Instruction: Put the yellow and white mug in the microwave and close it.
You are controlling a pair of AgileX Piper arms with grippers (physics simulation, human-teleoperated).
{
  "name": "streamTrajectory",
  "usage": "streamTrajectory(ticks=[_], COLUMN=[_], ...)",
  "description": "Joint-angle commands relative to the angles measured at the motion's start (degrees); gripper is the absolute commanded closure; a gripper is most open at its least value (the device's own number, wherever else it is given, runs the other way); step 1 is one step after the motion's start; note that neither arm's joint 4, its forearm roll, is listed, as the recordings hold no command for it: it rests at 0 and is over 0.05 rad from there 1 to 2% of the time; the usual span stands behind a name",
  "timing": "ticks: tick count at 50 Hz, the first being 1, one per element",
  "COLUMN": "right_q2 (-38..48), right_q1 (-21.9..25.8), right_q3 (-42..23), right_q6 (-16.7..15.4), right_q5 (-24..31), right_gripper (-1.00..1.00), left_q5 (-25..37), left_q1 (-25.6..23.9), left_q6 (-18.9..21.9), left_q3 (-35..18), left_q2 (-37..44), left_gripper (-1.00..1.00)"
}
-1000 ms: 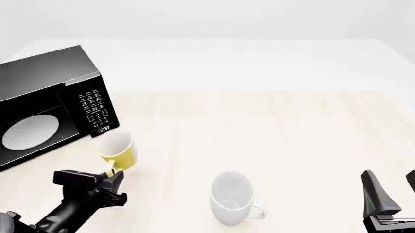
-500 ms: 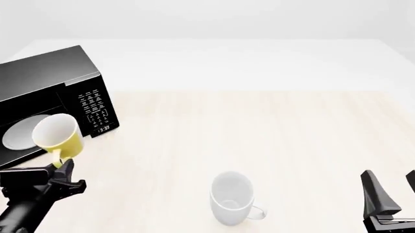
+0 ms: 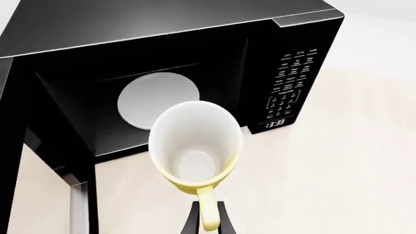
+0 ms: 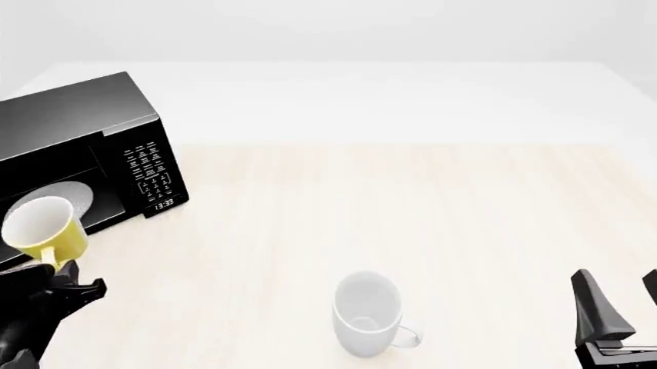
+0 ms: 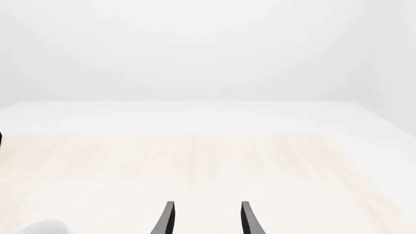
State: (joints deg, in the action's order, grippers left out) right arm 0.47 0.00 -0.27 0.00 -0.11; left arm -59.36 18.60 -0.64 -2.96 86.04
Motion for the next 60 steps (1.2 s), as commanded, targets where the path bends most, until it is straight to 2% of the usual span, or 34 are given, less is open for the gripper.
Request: streamTrajectory(ticks=[1, 10, 34, 50, 60], right_q2=[0.0, 0.0, 0.0, 0.0, 0.0], right_q1=[0.0, 0.0, 0.0, 0.0, 0.0], right_q3=[0.0, 0.0, 0.0, 0.0, 0.0], right_q6=[0.0, 0.0, 0.0, 0.0, 0.0], right_q5=[0.0, 0.0, 0.0, 0.0, 0.0], right_gripper=[-1.00, -1.00, -1.00, -1.00, -1.00], left_q5=[-1.6, 2.6, 2.5, 5.3, 5.7], left_q1=[5.3, 6.2, 6.7, 7.2, 7.8], left_q6=[-0.8, -1.7, -2.4, -2.8, -3.7], left_q3=[-1.8, -6.3, -13.9, -17.3, -19.9], left_q2=[3.7, 3.5, 13.2, 12.8, 15.3], left_gripper=[1.00, 1.00, 1.00, 1.00, 1.00])
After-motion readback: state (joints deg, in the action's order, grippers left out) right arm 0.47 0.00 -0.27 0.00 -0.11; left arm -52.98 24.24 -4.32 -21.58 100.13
